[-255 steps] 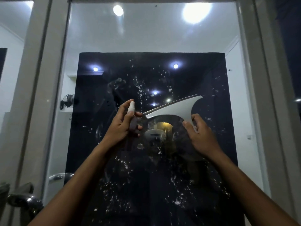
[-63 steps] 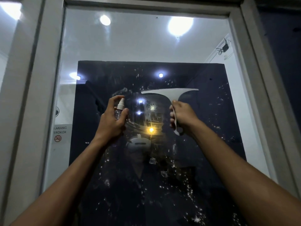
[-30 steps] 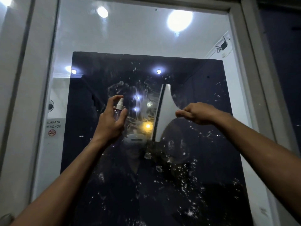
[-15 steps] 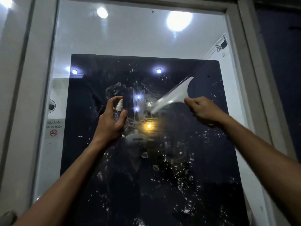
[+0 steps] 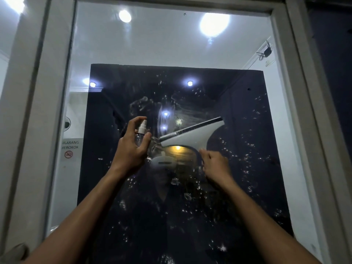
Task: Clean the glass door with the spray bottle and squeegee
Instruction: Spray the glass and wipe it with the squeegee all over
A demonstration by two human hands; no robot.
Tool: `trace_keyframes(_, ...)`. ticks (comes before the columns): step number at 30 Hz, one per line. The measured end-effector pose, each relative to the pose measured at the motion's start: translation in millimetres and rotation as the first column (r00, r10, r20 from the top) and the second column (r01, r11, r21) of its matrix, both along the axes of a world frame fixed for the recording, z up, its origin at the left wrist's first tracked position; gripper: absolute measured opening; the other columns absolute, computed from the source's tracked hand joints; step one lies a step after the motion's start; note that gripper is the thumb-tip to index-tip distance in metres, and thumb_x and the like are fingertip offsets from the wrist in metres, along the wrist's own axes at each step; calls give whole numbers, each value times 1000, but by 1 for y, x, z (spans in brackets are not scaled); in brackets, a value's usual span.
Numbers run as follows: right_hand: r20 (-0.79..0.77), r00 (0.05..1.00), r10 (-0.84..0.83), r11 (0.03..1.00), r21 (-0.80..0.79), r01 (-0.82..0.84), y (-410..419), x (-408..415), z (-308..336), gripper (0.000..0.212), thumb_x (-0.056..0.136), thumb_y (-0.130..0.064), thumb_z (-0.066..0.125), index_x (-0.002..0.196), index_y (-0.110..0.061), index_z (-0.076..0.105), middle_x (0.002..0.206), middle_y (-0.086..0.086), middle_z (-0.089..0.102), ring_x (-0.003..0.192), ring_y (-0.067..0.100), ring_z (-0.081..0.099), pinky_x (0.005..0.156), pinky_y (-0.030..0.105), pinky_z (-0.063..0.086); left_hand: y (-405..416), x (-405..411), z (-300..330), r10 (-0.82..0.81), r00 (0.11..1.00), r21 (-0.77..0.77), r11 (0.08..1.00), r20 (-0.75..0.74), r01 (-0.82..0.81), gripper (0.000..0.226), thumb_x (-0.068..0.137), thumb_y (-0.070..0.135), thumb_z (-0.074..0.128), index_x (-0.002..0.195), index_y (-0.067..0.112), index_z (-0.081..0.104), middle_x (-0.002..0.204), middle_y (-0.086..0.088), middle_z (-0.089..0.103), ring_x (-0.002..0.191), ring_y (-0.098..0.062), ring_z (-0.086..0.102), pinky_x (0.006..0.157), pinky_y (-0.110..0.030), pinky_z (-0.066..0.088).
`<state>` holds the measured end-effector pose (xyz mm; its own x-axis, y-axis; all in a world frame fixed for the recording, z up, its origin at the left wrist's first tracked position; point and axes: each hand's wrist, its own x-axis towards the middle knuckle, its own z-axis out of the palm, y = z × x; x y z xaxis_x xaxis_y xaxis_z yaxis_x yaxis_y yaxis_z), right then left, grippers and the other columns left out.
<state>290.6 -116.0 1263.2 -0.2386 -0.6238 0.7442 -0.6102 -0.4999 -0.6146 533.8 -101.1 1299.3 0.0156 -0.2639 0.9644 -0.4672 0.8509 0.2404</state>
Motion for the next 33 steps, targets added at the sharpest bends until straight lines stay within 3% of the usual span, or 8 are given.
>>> trace_keyframes(5, -189, 975, -117, 993, -25, 114, 10, -43, -8, 53, 105, -45, 43, 64, -15, 57, 61, 2, 59, 61, 18, 58, 56, 28, 38, -1, 3, -5, -2, 1000, 2, 1000, 12, 2, 41, 100, 24, 61, 137, 34, 45, 112, 9, 62, 74, -21, 66, 77, -56, 59)
trace_keyframes(10, -280, 955, -98, 988, -140, 61, 21, -45, 14, 53, 103, -52, 42, 64, -19, 57, 63, 0, 61, 63, 20, 60, 61, 36, 44, 0, 1, -3, -2, 1000, -6, 1000, 4, 2, 40, 100, 24, 61, 136, 36, 45, 114, 7, 63, 70, -15, 64, 72, -50, 59)
trace_keyframes(13, -403, 910, -94, 986, -163, 30, 24, -29, 42, 49, 102, -57, 42, 62, -32, 56, 60, -9, 54, 62, 15, 55, 57, 34, 38, -1, -1, 2, 14, 1000, -34, 999, 4, -14, 41, 100, 23, 61, 137, 32, 46, 110, 8, 64, 70, -7, 64, 70, -33, 56)
trace_keyframes(16, -562, 819, -116, 989, -143, 42, 23, -15, 73, 50, 99, -63, 41, 81, -28, 73, 67, -5, 60, 69, 16, 58, 60, 33, 40, -1, -3, 5, 12, 1000, -44, 999, 22, -11, 42, 99, 21, 61, 138, 29, 46, 103, 15, 62, 65, 0, 64, 62, -15, 51)
trace_keyframes(20, -685, 713, -150, 988, -70, 140, 20, -23, 104, 58, 94, -71, 41, 106, -27, 77, 93, 6, 73, 84, 21, 63, 77, 38, 53, -7, -4, 3, 21, 1000, -30, 999, 4, -21, 41, 100, 24, 60, 136, 35, 45, 104, 15, 62, 60, -10, 64, 62, -35, 56)
trace_keyframes(24, -762, 620, -187, 966, -29, 256, 24, -62, 115, 68, 87, -78, 38, 106, -25, 76, 90, 2, 71, 85, 22, 64, 81, 38, 54, -13, -9, -3, 2, 1000, -17, 1000, -3, -2, 41, 100, 25, 60, 136, 39, 44, 105, 18, 62, 67, -16, 66, 67, -46, 60)
trace_keyframes(30, -777, 566, -276, 886, 23, 464, 45, -140, 115, 86, 68, -91, 29, 99, -24, 74, 84, -2, 69, 65, 18, 65, 48, 30, 54, -19, -9, -6, 4, 1000, -5, 1000, 12, -4, 42, 99, 26, 61, 133, 42, 44, 100, 14, 64, 65, -23, 66, 66, -55, 60)
trace_keyframes(33, -744, 593, -308, 878, 18, 478, 56, -162, 110, 69, 67, -90, 29, 81, -33, 66, 74, -10, 61, 52, 14, 60, 41, 25, 46, -19, -11, -4, 7, 1000, -5, 1000, 12, -7, 41, 99, 26, 62, 131, 44, 44, 96, 14, 64, 63, -17, 65, 65, -52, 61)
